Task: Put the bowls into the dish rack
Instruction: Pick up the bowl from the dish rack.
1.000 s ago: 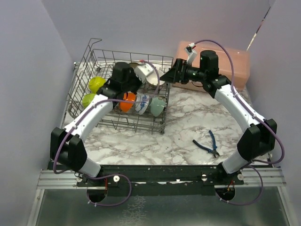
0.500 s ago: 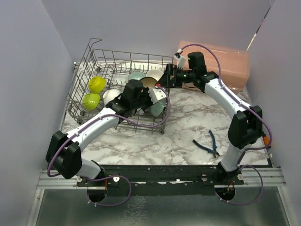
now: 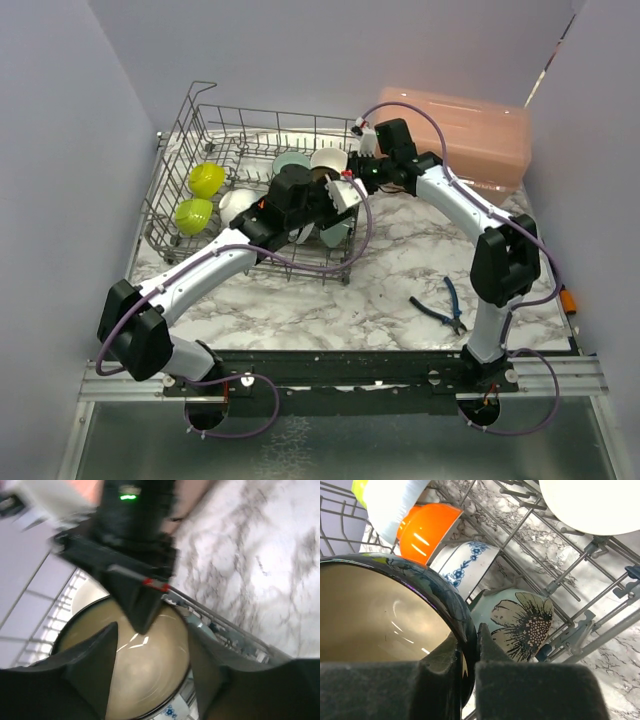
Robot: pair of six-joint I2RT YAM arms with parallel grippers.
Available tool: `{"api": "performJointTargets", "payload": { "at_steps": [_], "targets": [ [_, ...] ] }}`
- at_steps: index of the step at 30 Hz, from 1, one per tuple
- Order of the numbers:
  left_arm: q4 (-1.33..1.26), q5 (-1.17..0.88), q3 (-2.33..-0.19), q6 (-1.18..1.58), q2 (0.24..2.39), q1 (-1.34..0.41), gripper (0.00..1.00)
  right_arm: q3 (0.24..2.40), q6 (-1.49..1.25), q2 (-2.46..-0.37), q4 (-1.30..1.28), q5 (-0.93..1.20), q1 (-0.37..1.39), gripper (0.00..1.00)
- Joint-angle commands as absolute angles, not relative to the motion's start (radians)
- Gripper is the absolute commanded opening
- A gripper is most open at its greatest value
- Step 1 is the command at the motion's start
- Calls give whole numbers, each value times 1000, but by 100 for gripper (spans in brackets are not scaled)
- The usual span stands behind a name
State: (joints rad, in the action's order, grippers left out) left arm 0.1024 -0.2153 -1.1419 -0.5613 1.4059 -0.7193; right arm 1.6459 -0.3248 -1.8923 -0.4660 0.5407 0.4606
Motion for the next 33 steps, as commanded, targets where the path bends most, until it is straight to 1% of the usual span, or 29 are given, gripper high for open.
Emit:
{"api": "performJointTargets", "payload": {
  "at_steps": [1,2,3,4,5,10,15,19,24,27,33],
  "targets": [
    [61,-55,-1211,-337,1381,-691,74,1629,-327,-1828,-412,557,438,0],
    [61,-50,-1213,-300,1374,-688,83,1617,-327,-1820,-399,552,436,0],
    [58,-51,-1214,-256,1365,-684,90,1606,-327,-1812,-384,553,434,0],
    [54,-59,-1216,-213,1358,-678,96,1598,-329,-1803,-376,558,430,0],
    [53,-66,-1218,-167,1350,-671,99,1586,-333,-1791,-360,564,426,0],
    [51,-135,-1202,115,1315,-586,99,1531,-321,-1718,-297,581,423,0],
    [27,-285,-1135,459,1294,-461,99,1461,-320,-1645,-210,604,422,0],
    [-7,-389,-1075,611,1277,-427,99,1447,-327,-1615,-172,648,422,0],
    [-248,-517,-962,838,1273,-427,99,1439,-353,-1604,-124,703,422,0],
    [-273,-521,-944,902,1292,-428,99,1436,-362,-1599,-104,717,422,0],
    [-255,-502,-964,886,1339,-449,98,1436,-376,-1597,-82,747,423,0]
  ]
}}
